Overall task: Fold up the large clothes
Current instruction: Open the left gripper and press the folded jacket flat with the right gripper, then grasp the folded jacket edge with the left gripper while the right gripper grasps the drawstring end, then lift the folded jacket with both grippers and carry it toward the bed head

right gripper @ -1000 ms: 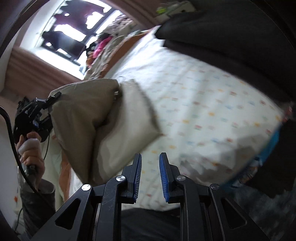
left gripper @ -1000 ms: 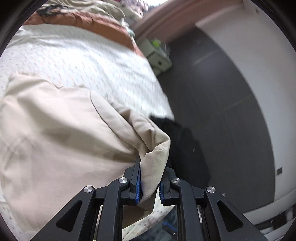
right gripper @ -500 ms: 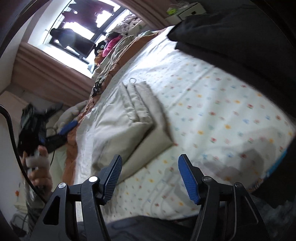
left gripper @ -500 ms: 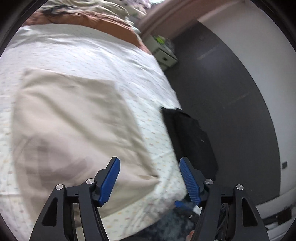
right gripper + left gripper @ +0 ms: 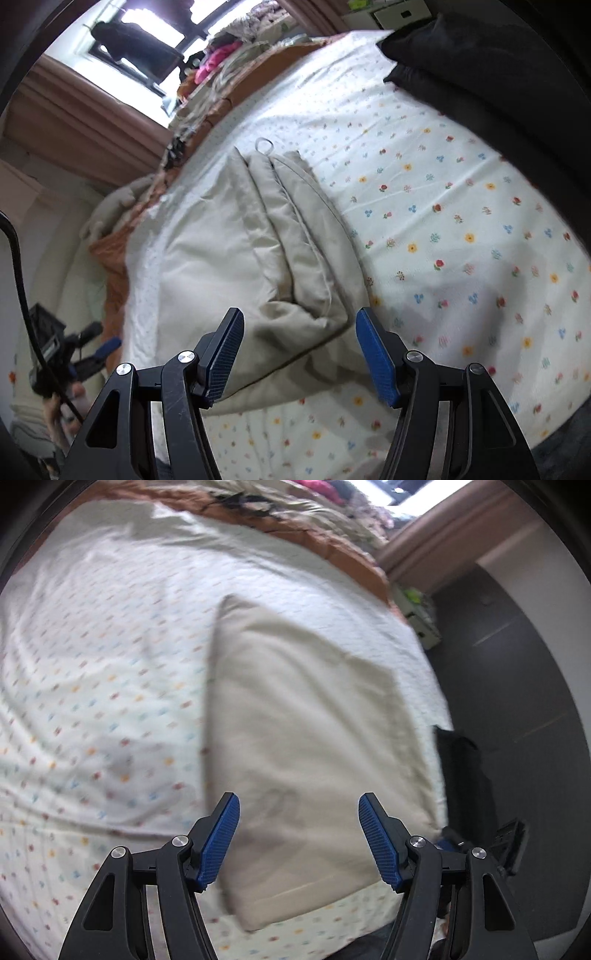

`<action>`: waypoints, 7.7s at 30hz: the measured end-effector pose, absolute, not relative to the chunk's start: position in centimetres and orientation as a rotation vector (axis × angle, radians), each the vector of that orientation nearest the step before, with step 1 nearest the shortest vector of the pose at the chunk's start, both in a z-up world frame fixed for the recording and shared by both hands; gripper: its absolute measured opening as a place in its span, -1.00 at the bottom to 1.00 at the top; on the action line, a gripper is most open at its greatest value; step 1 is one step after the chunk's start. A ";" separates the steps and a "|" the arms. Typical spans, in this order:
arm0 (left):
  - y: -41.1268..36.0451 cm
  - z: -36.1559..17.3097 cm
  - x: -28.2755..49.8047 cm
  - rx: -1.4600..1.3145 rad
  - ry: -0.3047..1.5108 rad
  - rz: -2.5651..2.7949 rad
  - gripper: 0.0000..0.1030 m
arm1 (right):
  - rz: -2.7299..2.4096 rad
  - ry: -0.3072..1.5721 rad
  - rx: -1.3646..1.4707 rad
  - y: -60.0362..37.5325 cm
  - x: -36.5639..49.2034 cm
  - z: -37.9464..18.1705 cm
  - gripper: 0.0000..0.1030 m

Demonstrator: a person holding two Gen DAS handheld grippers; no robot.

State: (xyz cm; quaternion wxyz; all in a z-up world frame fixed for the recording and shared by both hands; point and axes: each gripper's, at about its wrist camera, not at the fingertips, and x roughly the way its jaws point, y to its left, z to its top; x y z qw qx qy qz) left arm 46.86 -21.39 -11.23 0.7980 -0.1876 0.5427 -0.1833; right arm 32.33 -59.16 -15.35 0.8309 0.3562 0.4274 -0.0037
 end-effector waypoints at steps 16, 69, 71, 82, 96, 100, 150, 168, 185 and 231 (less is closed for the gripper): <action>-22.5 -17.1 47.2 -0.390 1.272 -0.378 0.33 | -0.047 0.783 0.752 -60.6 28.4 -14.5 -0.91; -22.6 -18.4 52.9 -0.438 1.268 -0.396 0.08 | 0.090 0.907 0.762 -62.4 34.7 -16.1 0.54; -22.7 -18.7 53.5 -0.432 1.266 -0.397 0.08 | 0.095 0.931 0.749 -62.6 36.5 -16.7 0.54; -23.1 -19.6 58.4 -0.462 1.257 -0.394 0.09 | 0.211 1.046 0.769 -63.9 46.2 -19.3 0.53; -24.2 -19.8 64.3 -0.416 1.240 -0.351 0.09 | 0.374 1.092 0.847 -63.5 54.7 -21.5 0.13; -24.7 -20.3 66.0 -0.413 1.246 -0.338 0.09 | 0.384 1.111 0.898 -64.3 55.6 -22.4 -0.07; -5.6 12.0 43.9 -0.494 0.630 -0.225 -0.69 | 0.730 0.641 0.530 -39.3 38.6 9.8 -0.73; 14.9 15.8 35.5 -0.548 0.492 -0.017 -0.71 | 1.037 0.683 0.436 -18.1 37.3 12.1 -0.73; 33.0 14.6 29.8 -0.536 0.423 0.175 -0.72 | 1.284 0.761 0.344 3.3 36.9 9.3 -0.73; 51.5 -0.1 43.4 -0.469 0.719 0.519 -0.65 | 1.242 1.142 0.765 21.3 51.6 -16.0 -0.74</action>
